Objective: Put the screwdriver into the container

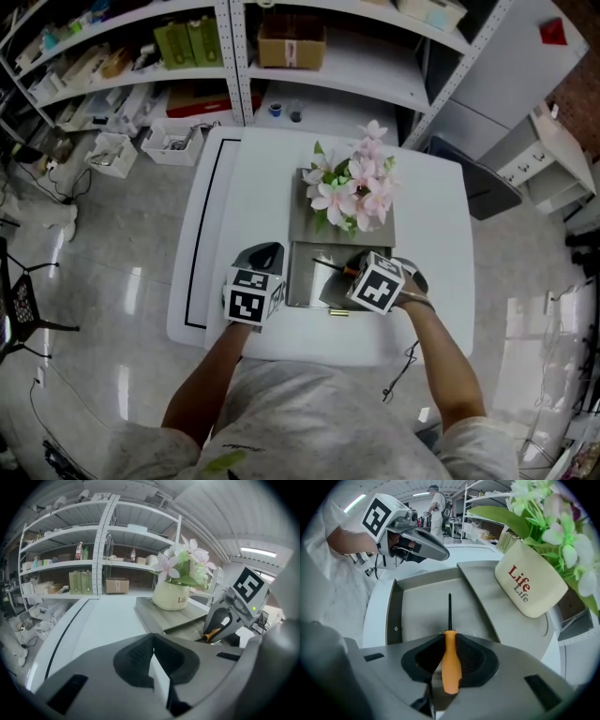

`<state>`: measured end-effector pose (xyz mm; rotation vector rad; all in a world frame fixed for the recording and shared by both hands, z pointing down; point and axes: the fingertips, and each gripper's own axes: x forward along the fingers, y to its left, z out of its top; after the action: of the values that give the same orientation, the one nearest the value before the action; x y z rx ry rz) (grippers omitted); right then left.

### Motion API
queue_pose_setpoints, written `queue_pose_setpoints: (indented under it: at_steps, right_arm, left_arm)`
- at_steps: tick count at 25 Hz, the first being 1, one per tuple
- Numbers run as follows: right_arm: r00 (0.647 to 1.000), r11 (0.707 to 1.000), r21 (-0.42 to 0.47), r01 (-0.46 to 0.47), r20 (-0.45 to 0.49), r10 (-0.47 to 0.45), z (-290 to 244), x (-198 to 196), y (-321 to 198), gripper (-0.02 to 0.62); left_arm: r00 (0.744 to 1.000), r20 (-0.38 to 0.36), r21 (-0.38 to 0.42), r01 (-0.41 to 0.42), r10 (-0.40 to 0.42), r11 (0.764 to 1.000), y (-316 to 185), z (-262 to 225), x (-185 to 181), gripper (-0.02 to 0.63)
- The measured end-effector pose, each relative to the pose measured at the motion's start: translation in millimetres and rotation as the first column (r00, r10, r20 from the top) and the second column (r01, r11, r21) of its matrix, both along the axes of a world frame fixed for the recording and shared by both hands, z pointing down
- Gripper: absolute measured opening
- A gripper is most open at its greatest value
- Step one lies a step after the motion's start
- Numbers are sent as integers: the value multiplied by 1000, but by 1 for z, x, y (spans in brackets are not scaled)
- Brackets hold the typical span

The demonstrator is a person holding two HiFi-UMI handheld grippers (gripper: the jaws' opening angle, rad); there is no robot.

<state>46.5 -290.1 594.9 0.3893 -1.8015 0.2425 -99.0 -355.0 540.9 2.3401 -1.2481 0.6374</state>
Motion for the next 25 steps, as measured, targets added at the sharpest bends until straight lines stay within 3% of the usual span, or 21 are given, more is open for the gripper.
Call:
queue_pose_setpoints:
  at_steps: [11,18,22,25]
  right_arm:
    - [985,992,58,-111,138,102,-29,9,2,86]
    - [946,972,115,-207,279,168,-66,15,13,79]
    - [909,941,162,-298,350,228,-88,27,20,46]
    - [855,898,184,-399,429,292,-108,37,22,23]
  left_arm:
    - [999,5,43,37,-37,998,15,-21,-4,5]
    - [997,6,95,72,-72,993,28,-46,-6,5]
    - [998,6,120,62,-64,991,43,-61,1,5]
    - [998,5,133,58,-59,989,55,-69,7,5]
